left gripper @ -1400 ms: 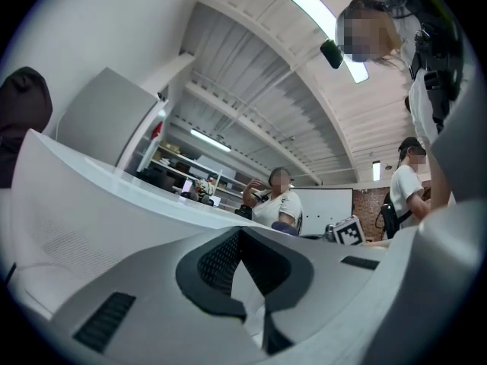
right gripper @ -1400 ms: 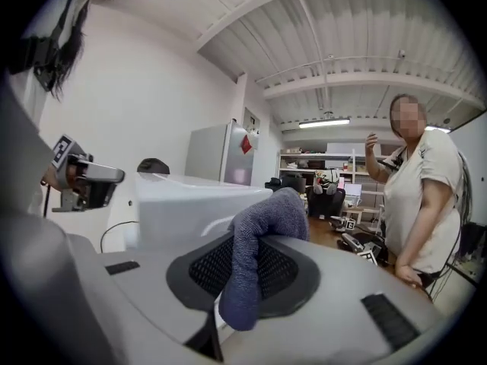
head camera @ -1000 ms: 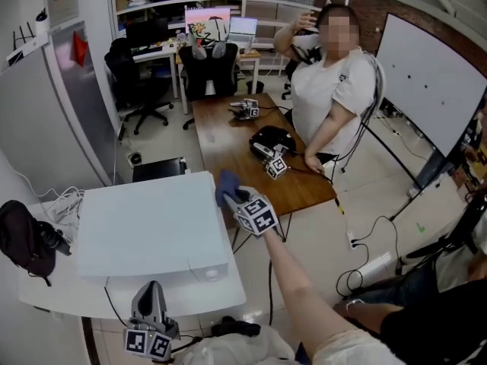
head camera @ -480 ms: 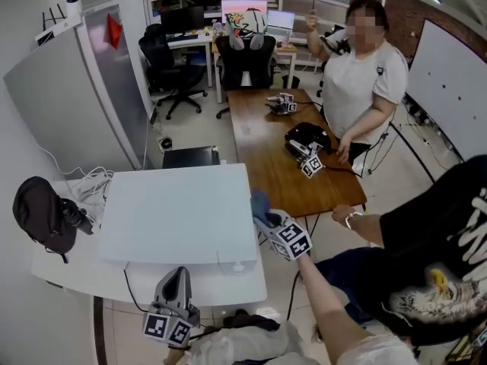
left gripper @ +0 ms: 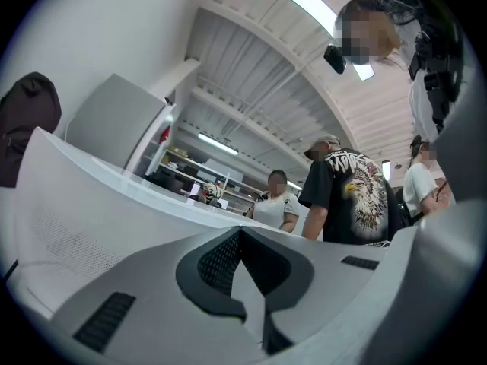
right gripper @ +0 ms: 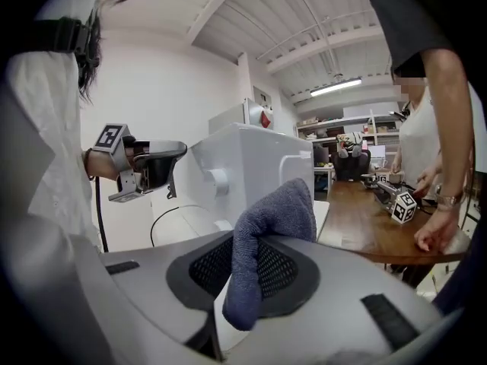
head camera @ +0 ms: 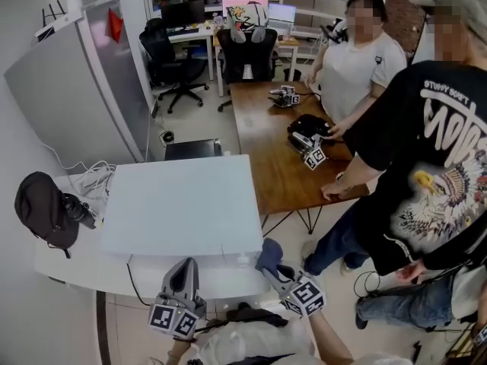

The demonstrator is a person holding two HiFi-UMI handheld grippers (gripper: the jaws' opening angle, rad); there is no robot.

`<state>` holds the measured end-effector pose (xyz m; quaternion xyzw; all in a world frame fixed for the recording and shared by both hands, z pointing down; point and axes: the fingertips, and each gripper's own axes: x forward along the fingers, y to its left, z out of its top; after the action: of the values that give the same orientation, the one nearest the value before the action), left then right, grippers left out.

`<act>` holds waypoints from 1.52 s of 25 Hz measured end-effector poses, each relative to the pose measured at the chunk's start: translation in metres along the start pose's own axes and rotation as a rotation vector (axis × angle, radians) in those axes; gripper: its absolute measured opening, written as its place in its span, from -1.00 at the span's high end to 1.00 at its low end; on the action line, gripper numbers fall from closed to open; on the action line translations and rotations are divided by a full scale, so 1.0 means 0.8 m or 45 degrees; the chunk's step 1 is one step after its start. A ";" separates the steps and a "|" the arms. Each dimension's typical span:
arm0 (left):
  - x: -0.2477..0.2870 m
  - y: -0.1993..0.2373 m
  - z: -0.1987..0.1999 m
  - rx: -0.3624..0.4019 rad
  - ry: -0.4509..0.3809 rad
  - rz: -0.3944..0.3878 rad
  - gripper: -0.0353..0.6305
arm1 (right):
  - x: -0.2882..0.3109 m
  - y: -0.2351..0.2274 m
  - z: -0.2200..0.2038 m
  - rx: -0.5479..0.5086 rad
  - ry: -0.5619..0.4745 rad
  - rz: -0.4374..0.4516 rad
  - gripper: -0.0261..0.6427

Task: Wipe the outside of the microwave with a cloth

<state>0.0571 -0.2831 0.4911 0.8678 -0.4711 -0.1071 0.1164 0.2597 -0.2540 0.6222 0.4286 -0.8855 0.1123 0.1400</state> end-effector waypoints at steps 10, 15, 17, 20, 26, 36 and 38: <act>-0.023 -0.002 -0.001 0.008 0.015 0.022 0.94 | 0.036 -0.175 0.074 -0.130 -0.079 -0.250 0.72; -0.037 0.004 -0.001 0.022 0.018 0.076 0.94 | 0.127 -0.253 0.121 -0.179 -0.050 -0.219 0.72; -0.042 0.005 0.000 0.033 0.024 0.101 0.94 | 0.163 -0.271 0.130 -0.162 -0.017 -0.195 0.72; -0.050 0.011 0.000 0.047 0.031 0.146 0.94 | 0.207 -0.284 0.122 -0.146 0.070 -0.150 0.72; -0.060 0.027 -0.004 0.042 0.035 0.238 0.94 | 0.251 -0.267 0.077 -0.118 0.182 -0.067 0.72; -0.031 0.019 -0.012 0.031 0.045 0.167 0.94 | 0.170 -0.167 0.027 -0.088 0.125 0.084 0.72; -0.022 0.013 -0.015 0.026 0.048 0.137 0.94 | 0.138 -0.132 0.005 -0.072 0.129 0.107 0.72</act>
<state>0.0426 -0.2725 0.5068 0.8442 -0.5159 -0.0796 0.1219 0.2769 -0.3994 0.6646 0.3806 -0.8973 0.1145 0.1920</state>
